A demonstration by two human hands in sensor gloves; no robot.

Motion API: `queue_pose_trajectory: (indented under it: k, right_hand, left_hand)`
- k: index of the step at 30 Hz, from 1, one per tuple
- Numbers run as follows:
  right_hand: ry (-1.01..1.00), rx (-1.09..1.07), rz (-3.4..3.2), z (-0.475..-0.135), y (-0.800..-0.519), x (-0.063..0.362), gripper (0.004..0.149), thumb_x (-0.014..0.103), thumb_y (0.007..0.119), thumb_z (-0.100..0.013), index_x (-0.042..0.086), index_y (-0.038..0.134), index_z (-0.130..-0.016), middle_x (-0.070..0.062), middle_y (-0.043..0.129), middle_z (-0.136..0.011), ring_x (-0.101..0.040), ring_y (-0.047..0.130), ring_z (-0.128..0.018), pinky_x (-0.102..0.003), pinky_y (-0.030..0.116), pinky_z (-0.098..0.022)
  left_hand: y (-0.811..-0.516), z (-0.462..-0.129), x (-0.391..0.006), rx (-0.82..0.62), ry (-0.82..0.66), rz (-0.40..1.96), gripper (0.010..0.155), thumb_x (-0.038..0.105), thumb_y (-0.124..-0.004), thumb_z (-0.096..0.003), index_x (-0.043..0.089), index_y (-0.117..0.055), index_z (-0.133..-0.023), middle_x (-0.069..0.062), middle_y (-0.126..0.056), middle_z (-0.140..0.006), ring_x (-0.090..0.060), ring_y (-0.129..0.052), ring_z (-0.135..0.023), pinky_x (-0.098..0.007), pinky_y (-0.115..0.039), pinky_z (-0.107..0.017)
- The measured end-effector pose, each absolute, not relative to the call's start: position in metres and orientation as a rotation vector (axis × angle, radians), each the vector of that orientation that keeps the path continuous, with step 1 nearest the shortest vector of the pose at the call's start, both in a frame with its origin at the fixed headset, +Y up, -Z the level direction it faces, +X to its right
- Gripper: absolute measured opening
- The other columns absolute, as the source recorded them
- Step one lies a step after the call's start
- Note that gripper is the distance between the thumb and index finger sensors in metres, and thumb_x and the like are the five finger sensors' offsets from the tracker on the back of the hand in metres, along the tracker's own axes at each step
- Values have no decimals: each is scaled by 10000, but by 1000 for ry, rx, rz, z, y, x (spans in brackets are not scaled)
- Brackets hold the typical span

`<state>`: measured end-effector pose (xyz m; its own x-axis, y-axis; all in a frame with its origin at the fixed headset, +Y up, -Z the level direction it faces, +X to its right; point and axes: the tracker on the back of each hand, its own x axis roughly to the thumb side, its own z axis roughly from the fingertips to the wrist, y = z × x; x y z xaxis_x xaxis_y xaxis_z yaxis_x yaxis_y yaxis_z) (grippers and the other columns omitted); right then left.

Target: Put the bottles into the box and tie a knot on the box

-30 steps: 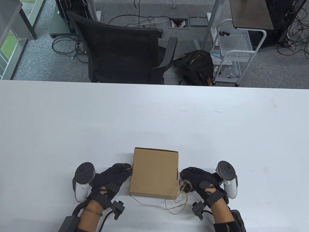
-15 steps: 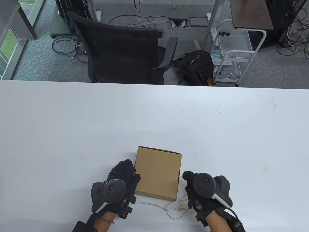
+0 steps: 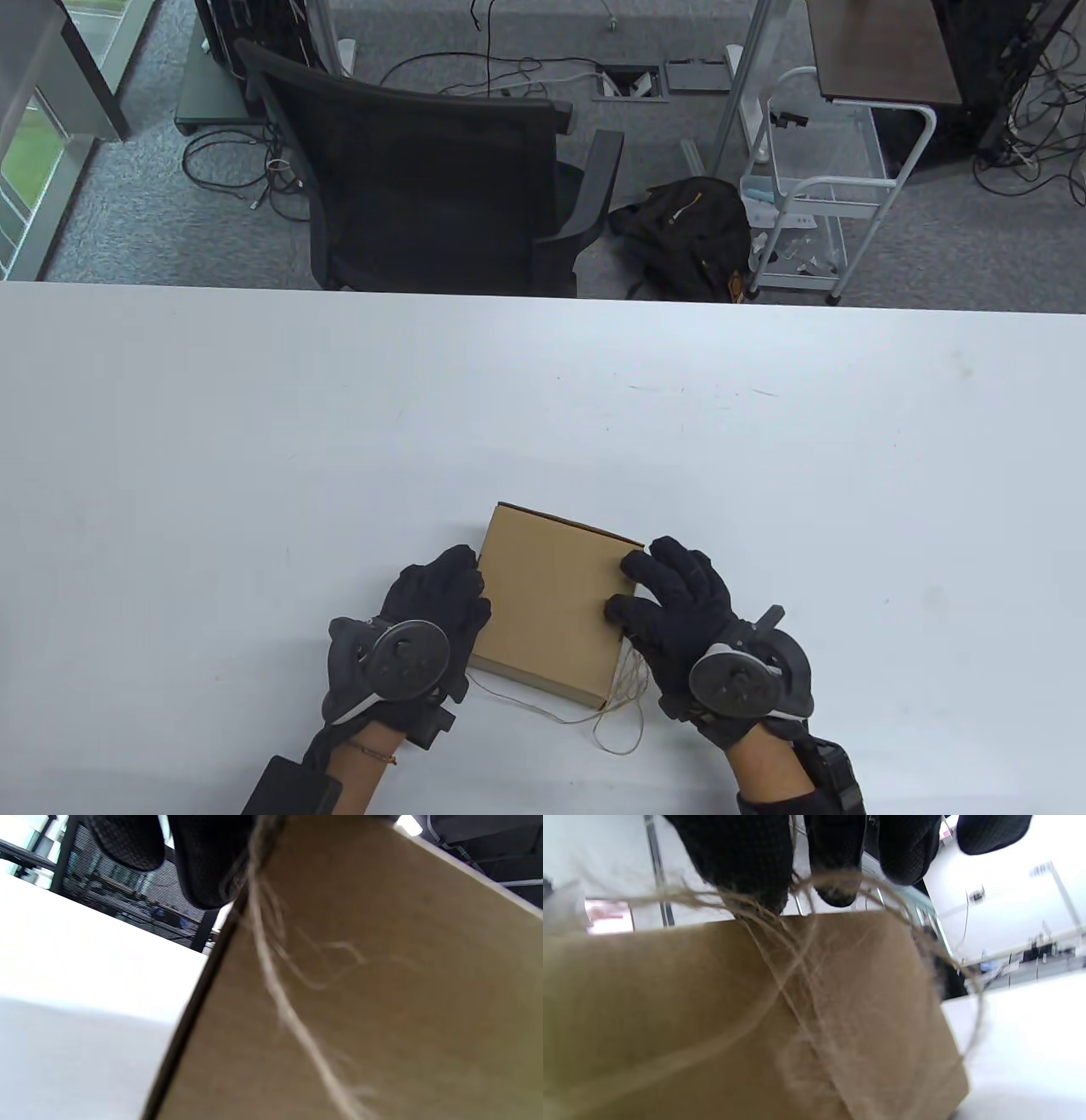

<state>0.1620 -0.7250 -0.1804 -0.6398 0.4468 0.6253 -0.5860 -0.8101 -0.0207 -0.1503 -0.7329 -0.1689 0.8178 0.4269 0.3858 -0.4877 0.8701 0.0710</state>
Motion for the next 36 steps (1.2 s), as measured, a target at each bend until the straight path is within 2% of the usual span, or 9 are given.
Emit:
queue_pose_trajectory:
  k: [4, 8, 13, 16, 20, 24, 28, 32, 36]
  right_hand:
    - [-164, 735, 2231, -193, -735, 169, 380, 237, 838, -448, 165, 873, -820, -190, 665, -1050, -580, 501, -940, -749, 500, -628]
    - [-148, 760, 2229, -194, -735, 166, 383, 252, 830, -453, 156, 864, -822, -165, 667, -1050, -559, 514, -943, -731, 537, -625]
    - [-210, 792, 2483, -181, -722, 154, 388, 288, 830, -468, 163, 855, -834, -141, 718, -1003, -595, 657, -858, -699, 640, -579]
    - [-305, 811, 2616, -172, -712, 143, 399, 326, 849, -465, 143, 878, -818, -150, 793, -933, -577, 781, -764, -673, 713, -519]
    - [-464, 827, 2850, -156, -701, 122, 383, 327, 852, -459, 115, 910, -773, -157, 886, -815, -484, 930, -630, -600, 808, -445]
    - [-566, 856, 2958, -145, -695, 109, 383, 353, 868, -443, 101, 938, -723, -148, 959, -653, -336, 1033, -430, -477, 896, -326]
    - [-549, 921, 2916, -137, -691, 99, 380, 380, 898, -417, 102, 965, -669, -122, 997, -494, -207, 1050, -262, -385, 928, -213]
    - [-533, 937, 2790, -136, -691, 104, 369, 337, 922, -406, 101, 958, -687, -140, 982, -544, -248, 1014, -321, -434, 890, -283]
    - [-654, 844, 2785, -143, -689, 119, 370, 298, 914, -415, 138, 917, -749, -153, 882, -803, -366, 904, -652, -567, 750, -533]
  left_hand:
    - [-738, -177, -157, 160, -412, 579, 478, 370, -802, -515, 125, -776, -925, -117, -724, -1134, -377, -908, -948, -645, -678, -716]
    - [-739, -179, -159, 165, -424, 582, 481, 378, -802, -514, 134, -772, -928, -107, -723, -1136, -388, -877, -977, -650, -673, -716]
    - [-730, -170, -152, 231, -383, 574, 490, 380, -820, -518, 90, -792, -912, -152, -721, -1122, -498, -729, -1036, -765, -553, -690]
    - [-726, -164, -143, 193, -358, 599, 498, 379, -839, -513, 53, -825, -889, -198, -670, -1140, -553, -592, -1075, -842, -395, -656]
    - [-722, -156, -132, 198, -358, 557, 504, 381, -849, -507, 38, -844, -876, -216, -653, -1145, -574, -552, -1078, -864, -335, -633]
    - [-721, -148, -126, 167, -369, 576, 506, 382, -858, -503, 34, -855, -871, -215, -659, -1146, -583, -546, -1078, -865, -336, -629]
    - [-723, -140, -119, 109, -369, 591, 501, 383, -863, -503, 58, -859, -884, -200, -684, -1151, -604, -576, -1068, -854, -403, -643]
    - [-728, -146, -119, 108, -401, 565, 479, 385, -834, -512, 122, -819, -913, -122, -687, -1175, -590, -712, -1022, -754, -585, -686]
    - [-733, -158, -130, 79, -508, 660, 457, 380, -853, -489, 151, -850, -885, -64, -726, -1157, -551, -683, -1059, -704, -554, -730]
